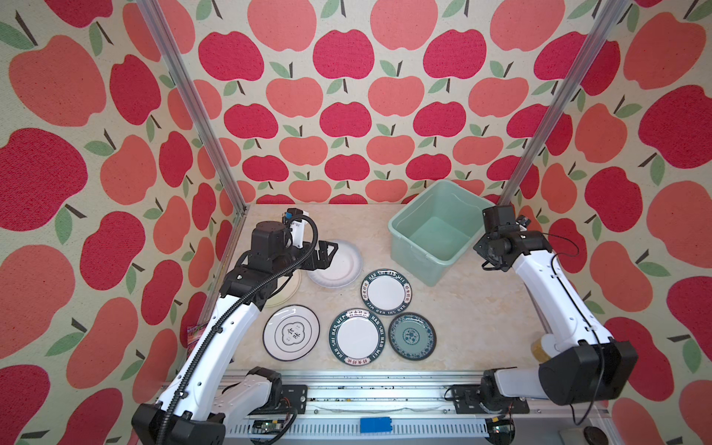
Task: Place the plates into the plastic bin on the countertop
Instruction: Rotate the plastic bin at the top-right of the table, then pick up the plastic bin from the top-right of the table.
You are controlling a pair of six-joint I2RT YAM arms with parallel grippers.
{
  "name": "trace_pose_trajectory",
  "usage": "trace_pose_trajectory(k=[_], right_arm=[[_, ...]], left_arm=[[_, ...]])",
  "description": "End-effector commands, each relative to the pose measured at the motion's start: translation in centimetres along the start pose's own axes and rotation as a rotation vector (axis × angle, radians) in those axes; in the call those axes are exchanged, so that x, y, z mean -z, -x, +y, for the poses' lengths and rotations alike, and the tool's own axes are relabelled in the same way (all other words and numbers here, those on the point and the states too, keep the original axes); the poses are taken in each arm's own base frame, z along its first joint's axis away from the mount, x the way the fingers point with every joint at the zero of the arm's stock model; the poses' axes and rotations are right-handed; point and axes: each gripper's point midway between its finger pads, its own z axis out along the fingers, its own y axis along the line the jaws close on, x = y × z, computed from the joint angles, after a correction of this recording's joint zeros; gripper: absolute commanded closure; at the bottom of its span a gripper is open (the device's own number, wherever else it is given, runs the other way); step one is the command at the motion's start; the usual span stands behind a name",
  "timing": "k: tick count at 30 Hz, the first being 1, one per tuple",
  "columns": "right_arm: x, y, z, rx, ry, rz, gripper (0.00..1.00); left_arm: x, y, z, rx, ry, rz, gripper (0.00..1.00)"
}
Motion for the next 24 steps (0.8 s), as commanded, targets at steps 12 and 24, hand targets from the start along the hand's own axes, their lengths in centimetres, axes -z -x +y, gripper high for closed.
trace_pose_trajectory(k=[12,24], right_arm=[[7.2,-3.0,17.6,0.397,0.324,0.012,0.29],[0.7,-5.7,29.9,0.453,0.347,0.091,0.16]], left_arm=[[0.8,1.0,-0.1,0.039,0.024,-0.069,0.01],[0.9,-1.0,1.7,0.05,0.079,-0.071,0.01]])
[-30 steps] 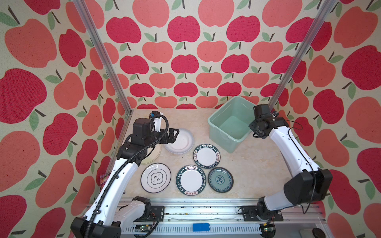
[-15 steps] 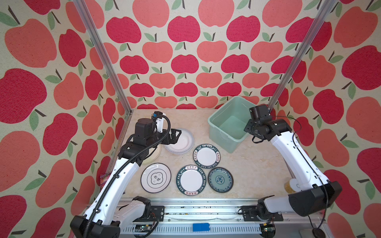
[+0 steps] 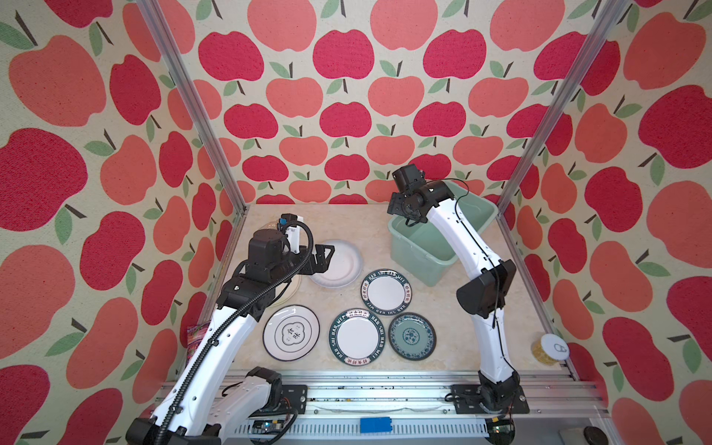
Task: Place the plates into the plastic bin on the countertop
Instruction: Pick up the plastic bin from the top-right of the table.
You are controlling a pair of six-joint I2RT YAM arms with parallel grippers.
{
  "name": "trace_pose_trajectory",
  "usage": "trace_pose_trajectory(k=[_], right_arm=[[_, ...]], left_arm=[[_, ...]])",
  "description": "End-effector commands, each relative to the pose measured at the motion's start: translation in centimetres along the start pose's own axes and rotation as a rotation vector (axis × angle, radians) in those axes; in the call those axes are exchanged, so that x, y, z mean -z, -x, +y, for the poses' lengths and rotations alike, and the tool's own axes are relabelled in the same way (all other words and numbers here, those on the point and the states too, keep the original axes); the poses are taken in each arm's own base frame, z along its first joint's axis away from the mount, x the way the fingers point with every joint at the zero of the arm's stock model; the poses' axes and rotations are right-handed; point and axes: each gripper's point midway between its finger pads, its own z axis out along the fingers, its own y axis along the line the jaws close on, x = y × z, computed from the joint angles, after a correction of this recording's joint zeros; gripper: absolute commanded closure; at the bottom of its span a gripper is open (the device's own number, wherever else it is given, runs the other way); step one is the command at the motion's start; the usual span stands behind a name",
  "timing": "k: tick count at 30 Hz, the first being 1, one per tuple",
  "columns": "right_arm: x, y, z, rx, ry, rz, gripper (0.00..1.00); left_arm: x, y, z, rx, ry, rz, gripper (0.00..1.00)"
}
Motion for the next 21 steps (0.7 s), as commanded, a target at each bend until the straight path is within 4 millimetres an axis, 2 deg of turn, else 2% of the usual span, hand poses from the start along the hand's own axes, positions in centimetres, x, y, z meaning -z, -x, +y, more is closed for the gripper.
trace_pose_trajectory(k=[1,5,9,15,21], right_arm=[[-0.7,-0.4,0.1,0.021,0.006,0.048,0.16],[-4.0,-1.7,0.0,0.0,0.003,0.105,0.18],[-5.3,-2.4,-0.9,0.04,-0.033,0.126,0.27],[-4.7,-2.2,-3.6,0.095,-0.106,0.141,0.43],[-2.9,-2.1,-5.7,0.156,-0.151,0.145,0.55]], left_arm=[[-0.3,-0.1,0.8,0.016,0.025,-0.023,0.01],[-0.7,-0.4,1.1,0.028,0.025,-0.015,0.01],[-0.7,-0.6,1.3,0.032,0.03,-0.011,0.01],[-0.8,-0.8,1.4,0.04,0.03,-0.004,0.01],[-1.1,-0.8,1.3,0.056,0.022,-0.003,0.01]])
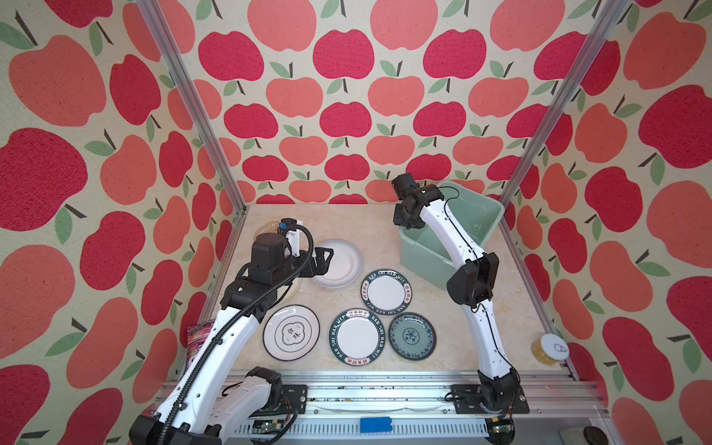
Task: Place the plates into the plastic bin on the countertop
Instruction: Pick up the plastic bin from the top-right of the table, then place the plastic bin at the middle-right of the table.
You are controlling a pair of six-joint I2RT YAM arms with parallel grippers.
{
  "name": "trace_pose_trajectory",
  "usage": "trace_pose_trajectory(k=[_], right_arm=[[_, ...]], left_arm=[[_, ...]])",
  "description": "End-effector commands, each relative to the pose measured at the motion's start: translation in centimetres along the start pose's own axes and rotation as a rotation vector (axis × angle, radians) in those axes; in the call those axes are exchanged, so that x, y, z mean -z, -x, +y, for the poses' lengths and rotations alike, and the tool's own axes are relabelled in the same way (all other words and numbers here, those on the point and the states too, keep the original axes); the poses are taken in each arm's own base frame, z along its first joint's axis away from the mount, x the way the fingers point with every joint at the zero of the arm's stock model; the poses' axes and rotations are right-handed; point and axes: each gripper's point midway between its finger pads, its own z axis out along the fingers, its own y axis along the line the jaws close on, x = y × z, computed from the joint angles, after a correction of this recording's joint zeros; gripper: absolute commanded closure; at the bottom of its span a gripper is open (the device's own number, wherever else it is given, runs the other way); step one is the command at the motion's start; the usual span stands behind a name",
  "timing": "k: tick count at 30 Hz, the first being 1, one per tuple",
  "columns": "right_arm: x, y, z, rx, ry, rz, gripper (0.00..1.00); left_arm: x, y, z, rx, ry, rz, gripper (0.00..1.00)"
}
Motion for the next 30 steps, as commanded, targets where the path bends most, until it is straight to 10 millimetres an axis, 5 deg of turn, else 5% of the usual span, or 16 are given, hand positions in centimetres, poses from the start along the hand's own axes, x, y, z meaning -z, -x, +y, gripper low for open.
trace_pose_trajectory(k=[1,10,18,30], right_arm=[[3.0,0.1,-2.9,0.051,-0.066,-0.008,0.56],[6.5,-3.6,-6.7,0.086,-0.107,0.019,0.77],[8.9,-8.7,-9.9,0.076,-0.1,0.046,0.81],[13.8,-16.8,-12.2,0.183,-0.085,0.079,0.81]], left_arm=[[-0.3,0.2,0.2,0.02,0.0,-0.01,0.01],[0.4,0.1,-0.2,0.016,-0.004,-0.002,0.01],[1.1,0.0,-0.8,0.025,-0.02,-0.002,0.01],[1.8,0.6,-1.3,0.015,-0.021,-0.013,0.01]])
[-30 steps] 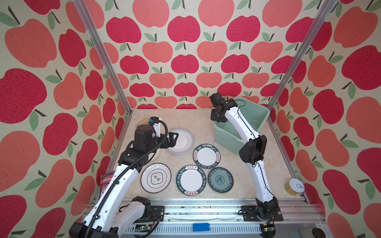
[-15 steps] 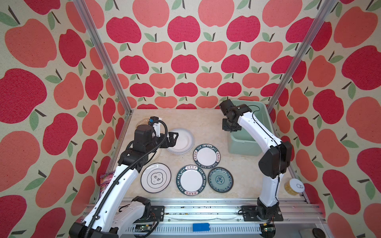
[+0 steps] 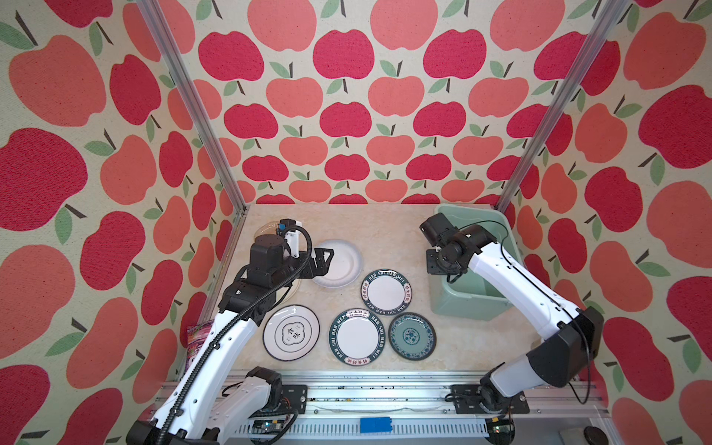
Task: Place the plates into the plastic bin on the countertop
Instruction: Place the plastic bin at the middle-right of the table.
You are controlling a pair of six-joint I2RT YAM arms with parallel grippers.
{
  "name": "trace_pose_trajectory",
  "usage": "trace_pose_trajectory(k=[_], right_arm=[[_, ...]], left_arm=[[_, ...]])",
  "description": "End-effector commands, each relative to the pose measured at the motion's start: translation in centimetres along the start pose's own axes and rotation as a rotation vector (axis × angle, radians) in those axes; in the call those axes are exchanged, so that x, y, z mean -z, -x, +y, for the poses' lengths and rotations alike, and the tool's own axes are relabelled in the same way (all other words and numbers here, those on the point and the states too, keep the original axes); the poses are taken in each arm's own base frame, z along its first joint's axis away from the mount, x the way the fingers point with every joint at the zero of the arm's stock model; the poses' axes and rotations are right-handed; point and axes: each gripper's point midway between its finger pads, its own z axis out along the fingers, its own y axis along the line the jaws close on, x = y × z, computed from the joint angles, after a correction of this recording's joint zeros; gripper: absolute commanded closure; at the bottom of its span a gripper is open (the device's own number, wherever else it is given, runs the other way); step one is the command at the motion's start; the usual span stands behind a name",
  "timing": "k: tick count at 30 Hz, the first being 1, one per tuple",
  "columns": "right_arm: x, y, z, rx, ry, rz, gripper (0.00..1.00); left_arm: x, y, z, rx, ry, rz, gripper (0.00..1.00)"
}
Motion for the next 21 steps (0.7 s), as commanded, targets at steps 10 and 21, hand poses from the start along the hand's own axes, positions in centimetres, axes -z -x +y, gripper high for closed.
trace_pose_trajectory(k=[10,21], right_arm=[[2.8,-6.1,-2.3,0.11,-0.064,0.057,0.79],[2.9,-9.0,-1.0,0.159,-0.099,0.065,0.65]], left_arm=[[1.2,1.3,-0.7,-0.002,0.009,-0.015,0.01],[1.8,1.8,0.2,0.003,0.065,-0.023,0.01]])
